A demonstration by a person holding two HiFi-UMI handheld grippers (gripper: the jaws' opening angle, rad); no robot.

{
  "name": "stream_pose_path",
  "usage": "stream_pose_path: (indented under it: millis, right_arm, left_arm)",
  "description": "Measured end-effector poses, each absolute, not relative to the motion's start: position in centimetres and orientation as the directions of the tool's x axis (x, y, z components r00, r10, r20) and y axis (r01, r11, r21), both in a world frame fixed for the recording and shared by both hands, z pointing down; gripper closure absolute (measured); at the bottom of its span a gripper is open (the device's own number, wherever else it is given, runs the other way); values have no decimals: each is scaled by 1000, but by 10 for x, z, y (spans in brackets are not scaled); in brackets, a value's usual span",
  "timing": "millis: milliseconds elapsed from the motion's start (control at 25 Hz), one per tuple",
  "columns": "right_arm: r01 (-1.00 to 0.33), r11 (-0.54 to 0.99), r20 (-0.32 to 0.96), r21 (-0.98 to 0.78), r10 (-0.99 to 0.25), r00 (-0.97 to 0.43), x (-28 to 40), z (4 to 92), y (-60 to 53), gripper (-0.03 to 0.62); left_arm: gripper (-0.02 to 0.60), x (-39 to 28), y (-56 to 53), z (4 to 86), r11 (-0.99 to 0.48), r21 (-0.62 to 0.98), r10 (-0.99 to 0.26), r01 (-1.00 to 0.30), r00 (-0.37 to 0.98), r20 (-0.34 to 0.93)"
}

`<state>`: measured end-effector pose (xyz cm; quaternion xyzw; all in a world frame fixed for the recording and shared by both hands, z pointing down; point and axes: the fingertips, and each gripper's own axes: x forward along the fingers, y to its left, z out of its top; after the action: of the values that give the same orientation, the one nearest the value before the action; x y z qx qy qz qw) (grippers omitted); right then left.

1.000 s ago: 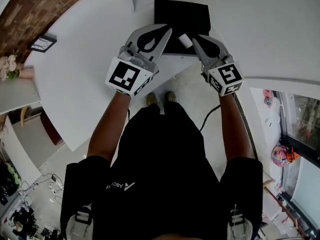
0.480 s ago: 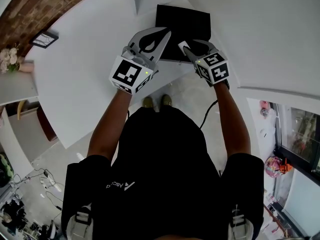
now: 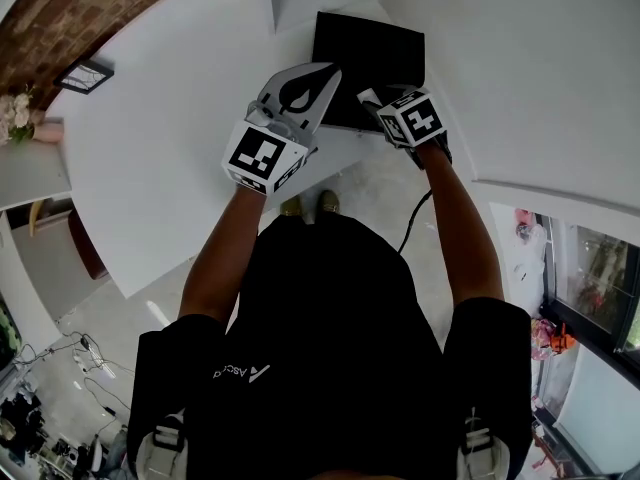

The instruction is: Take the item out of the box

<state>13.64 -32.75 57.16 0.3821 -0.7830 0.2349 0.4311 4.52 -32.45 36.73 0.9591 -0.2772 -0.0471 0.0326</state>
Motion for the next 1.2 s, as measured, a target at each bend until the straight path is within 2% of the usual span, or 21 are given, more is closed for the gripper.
stream_pose_path:
  millis: [400,520,880,1200]
  right_arm:
    - [-800,597,926,-60,-267,-269,135,598,-332,387]
    - [-799,599,936,-60,-245,-254,132,604,-329,404]
    - [-797,600,907,-69,-295,-301,130,598,-329,421]
    - [-793,605,790,-69,-452,-414,126,549,-324,421]
  left_arm:
    - [583,42,-329,376,-828,111,-558,-550,828,-60]
    - [583,40,-330,378,-823,111,-565,-557,823,-57]
    - [583,40,-329,385,-822,106,-566,-560,824,-34]
    - [583,51,-321,388,-834,94,-547,-544,837,-4]
